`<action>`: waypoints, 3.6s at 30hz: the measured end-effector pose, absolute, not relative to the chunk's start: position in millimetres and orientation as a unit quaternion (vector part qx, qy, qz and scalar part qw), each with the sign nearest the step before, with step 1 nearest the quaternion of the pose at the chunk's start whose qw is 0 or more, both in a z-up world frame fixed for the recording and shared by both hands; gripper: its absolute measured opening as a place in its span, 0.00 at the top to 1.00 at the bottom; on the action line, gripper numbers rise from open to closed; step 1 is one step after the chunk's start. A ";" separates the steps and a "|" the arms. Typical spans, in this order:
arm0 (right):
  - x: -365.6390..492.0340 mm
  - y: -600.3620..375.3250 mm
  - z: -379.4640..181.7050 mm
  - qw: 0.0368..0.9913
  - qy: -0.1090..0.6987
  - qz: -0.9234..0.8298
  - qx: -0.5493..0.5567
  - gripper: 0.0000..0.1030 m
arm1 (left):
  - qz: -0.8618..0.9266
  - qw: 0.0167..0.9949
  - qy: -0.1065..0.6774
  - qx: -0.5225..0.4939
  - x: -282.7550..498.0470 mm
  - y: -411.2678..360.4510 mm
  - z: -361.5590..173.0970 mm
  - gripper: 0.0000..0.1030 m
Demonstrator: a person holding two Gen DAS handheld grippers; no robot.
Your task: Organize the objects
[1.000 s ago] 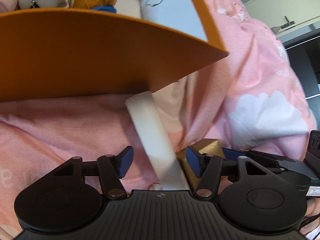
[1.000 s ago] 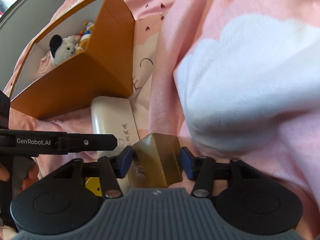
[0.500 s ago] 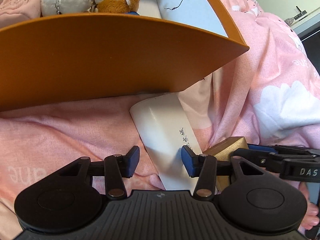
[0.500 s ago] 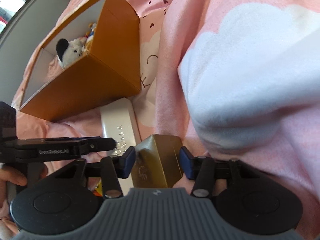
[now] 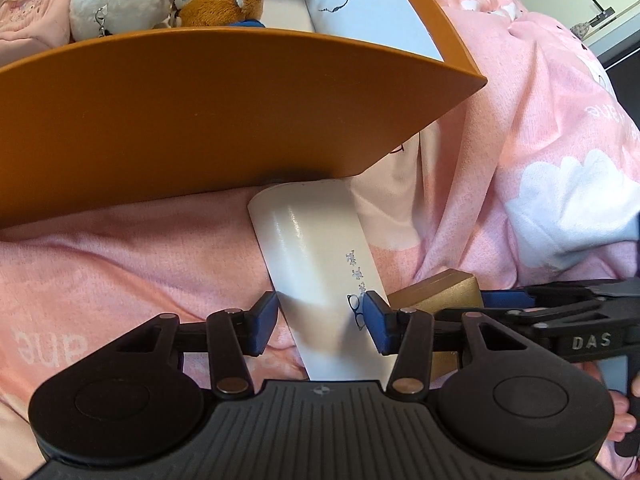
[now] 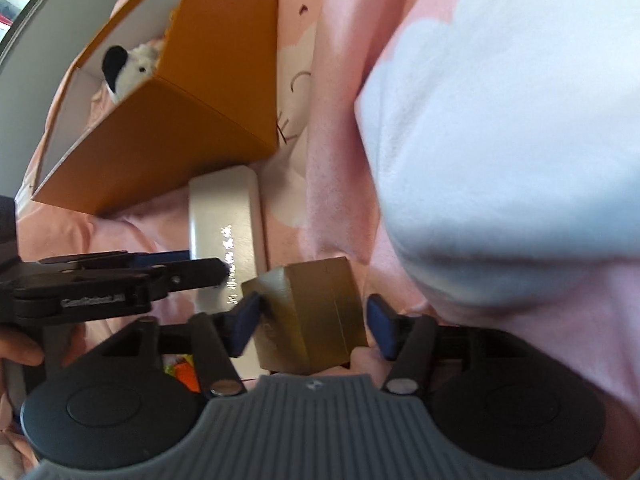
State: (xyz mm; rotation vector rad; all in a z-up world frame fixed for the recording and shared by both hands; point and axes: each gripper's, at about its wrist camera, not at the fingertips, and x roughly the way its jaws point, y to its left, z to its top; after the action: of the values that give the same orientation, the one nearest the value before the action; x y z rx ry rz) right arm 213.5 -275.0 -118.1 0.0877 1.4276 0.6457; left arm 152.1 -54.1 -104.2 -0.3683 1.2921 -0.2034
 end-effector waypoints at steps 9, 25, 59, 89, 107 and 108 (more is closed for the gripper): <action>212.3 -275.1 -125.3 0.694 0.645 0.315 0.058 0.38 | -0.095 0.783 0.590 -0.171 148.9 -51.2 -99.8 0.49; 183.8 -246.0 -86.1 0.730 0.590 0.345 0.003 0.40 | -0.080 0.817 0.553 -0.141 135.3 -40.8 -83.3 0.36; 195.3 -259.7 -93.2 0.753 0.575 0.320 0.009 0.41 | -0.108 0.815 0.569 -0.013 142.7 -74.0 -108.9 0.32; 175.1 -261.3 -0.5 0.820 0.458 0.341 0.039 0.45 | -0.166 0.884 0.409 -0.155 131.9 -17.8 30.7 0.34; 234.3 -237.7 32.5 0.872 0.378 0.308 0.037 0.47 | -0.119 0.864 0.465 -0.155 250.9 -24.0 2.4 0.34; 236.5 -235.9 28.0 0.870 0.383 0.310 0.037 0.47 | -0.114 0.862 0.469 -0.152 253.7 -26.3 -4.1 0.34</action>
State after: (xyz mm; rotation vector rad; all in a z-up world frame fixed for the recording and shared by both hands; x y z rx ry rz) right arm 236.5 -235.9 28.0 0.0776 0.8002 0.6475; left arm 253.7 -26.3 -4.1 -0.3197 0.9836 -0.2398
